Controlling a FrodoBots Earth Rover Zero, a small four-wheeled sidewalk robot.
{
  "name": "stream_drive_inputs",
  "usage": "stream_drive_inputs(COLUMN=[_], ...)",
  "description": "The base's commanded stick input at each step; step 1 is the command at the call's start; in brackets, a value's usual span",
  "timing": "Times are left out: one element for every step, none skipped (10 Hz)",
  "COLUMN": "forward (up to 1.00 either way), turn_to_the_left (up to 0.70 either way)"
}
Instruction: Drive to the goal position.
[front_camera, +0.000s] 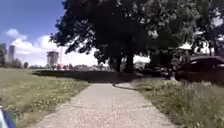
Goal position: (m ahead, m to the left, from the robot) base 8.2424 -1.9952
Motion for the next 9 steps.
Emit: stream_drive_inputs(forward=[0.7, 0.7, 0.7, 0.7, 0.7, 0.7, 0.7, 0.7, 0.7], turn_to_the_left=[0.0, 0.0, 0.0, 0.0, 0.0, 0.0, 0.0, 0.0, 0.0])
